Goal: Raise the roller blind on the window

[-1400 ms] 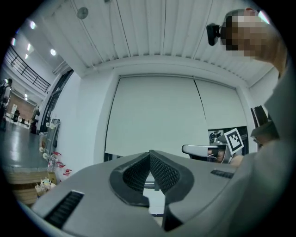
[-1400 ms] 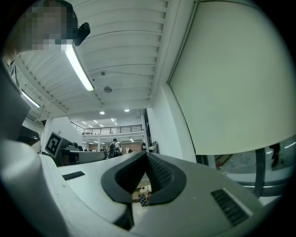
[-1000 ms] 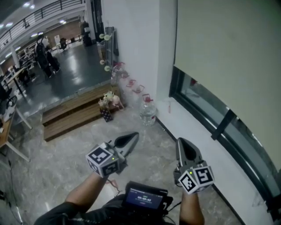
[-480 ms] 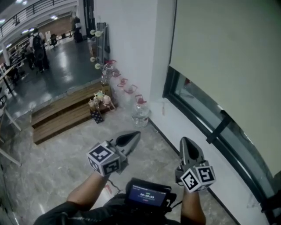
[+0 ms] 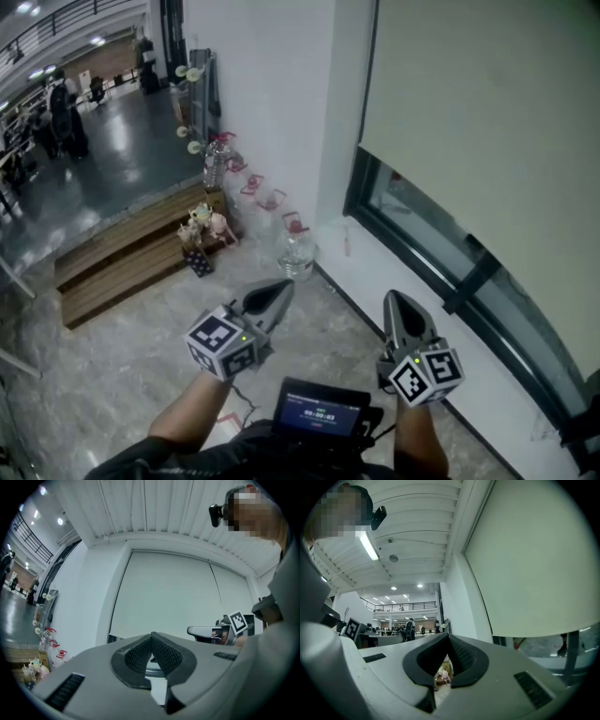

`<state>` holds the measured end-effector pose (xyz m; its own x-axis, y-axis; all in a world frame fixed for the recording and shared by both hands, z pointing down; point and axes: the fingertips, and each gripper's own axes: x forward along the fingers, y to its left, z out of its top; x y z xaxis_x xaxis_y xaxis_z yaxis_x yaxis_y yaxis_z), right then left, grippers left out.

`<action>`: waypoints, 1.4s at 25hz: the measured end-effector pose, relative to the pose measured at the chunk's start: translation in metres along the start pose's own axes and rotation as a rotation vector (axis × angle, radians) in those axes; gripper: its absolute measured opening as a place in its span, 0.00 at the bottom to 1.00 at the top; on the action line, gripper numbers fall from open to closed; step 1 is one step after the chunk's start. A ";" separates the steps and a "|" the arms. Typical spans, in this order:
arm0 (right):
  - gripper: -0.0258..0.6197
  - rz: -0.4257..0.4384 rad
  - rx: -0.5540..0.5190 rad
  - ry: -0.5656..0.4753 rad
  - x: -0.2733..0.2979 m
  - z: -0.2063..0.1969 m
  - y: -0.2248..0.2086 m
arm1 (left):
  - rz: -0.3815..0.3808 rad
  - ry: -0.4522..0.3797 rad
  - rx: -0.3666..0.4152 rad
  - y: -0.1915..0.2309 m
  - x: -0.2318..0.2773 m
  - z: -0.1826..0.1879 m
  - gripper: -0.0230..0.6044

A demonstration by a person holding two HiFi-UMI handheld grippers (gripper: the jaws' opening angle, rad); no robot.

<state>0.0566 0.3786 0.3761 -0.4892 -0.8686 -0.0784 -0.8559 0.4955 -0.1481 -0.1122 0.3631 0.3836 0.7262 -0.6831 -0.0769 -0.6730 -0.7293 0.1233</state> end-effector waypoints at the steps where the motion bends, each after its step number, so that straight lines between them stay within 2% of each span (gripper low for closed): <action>1: 0.06 -0.005 -0.003 0.004 0.006 0.000 -0.001 | 0.003 0.002 -0.001 0.009 0.002 0.000 0.03; 13: 0.06 -0.033 -0.039 0.040 0.070 -0.002 -0.008 | -0.046 0.008 0.021 0.062 0.030 0.001 0.03; 19: 0.06 -0.018 -0.026 0.040 0.099 -0.001 -0.023 | -0.039 0.030 -0.015 0.083 0.054 -0.002 0.03; 30: 0.06 0.032 0.012 -0.005 0.156 0.011 -0.093 | 0.012 0.022 -0.004 0.114 0.132 0.008 0.03; 35: 0.06 0.097 -0.042 -0.025 0.173 0.020 -0.121 | -0.019 -0.010 -0.006 0.115 0.170 0.009 0.03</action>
<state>0.0789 0.1685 0.3603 -0.5664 -0.8161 -0.1150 -0.8111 0.5767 -0.0977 -0.0675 0.1630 0.3761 0.7376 -0.6694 -0.0892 -0.6580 -0.7421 0.1280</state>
